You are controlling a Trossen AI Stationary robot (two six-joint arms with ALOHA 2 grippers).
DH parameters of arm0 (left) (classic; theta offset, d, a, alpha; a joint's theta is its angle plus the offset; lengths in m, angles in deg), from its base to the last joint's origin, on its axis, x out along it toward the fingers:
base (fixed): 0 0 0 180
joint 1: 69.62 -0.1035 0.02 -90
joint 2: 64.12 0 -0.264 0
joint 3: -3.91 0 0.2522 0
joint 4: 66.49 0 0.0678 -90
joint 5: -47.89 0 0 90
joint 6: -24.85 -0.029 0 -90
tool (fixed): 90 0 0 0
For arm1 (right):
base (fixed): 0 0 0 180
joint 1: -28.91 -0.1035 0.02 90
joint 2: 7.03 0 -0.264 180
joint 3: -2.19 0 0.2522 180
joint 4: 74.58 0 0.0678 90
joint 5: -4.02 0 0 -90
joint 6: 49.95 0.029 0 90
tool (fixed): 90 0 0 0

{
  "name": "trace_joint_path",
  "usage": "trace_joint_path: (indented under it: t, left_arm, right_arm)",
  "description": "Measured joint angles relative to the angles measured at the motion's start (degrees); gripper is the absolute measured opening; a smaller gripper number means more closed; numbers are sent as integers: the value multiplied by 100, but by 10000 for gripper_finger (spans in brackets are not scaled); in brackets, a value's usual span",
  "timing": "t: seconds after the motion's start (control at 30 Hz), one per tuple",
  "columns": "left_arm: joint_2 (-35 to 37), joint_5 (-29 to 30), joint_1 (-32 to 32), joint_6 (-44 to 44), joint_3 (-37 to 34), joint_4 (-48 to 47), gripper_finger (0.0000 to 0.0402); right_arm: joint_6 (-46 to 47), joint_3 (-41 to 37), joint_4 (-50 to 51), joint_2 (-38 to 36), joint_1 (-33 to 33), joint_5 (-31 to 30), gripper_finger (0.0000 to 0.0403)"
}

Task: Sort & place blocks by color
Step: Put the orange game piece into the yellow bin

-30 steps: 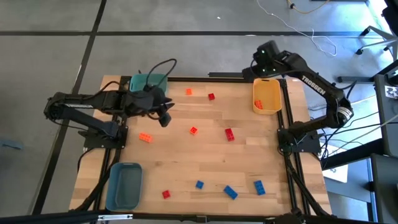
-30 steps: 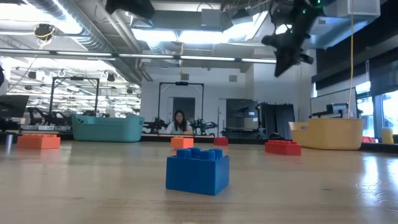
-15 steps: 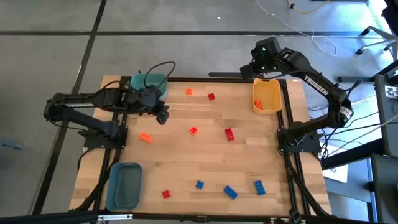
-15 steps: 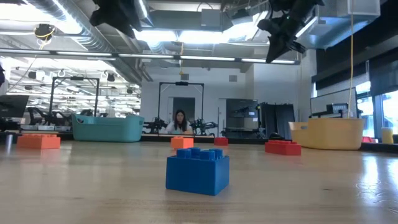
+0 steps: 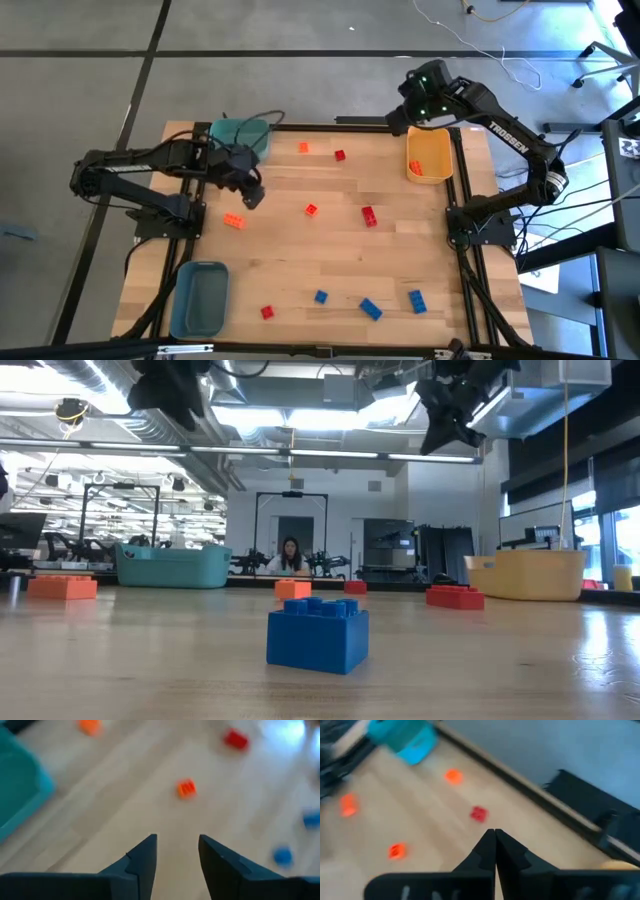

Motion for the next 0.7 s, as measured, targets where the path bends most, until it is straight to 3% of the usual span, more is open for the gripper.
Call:
trace_joint_path:
  t: [0.17, 0.53, 0.7]
  left_arm:
    - [0, -371, 154, -635, 1, -22, 139]
    - [0, -196, 380, -281, 2, -12, 139]
    - [0, -358, 402, -683, 1, -55, 139]
  right_arm:
    - [-649, 0, 138, -1, -14, 938, 6]
    - [-1905, 0, 877, 0, -305, 917, 7]
    - [-2422, 0, 882, 0, -524, 922, 7]
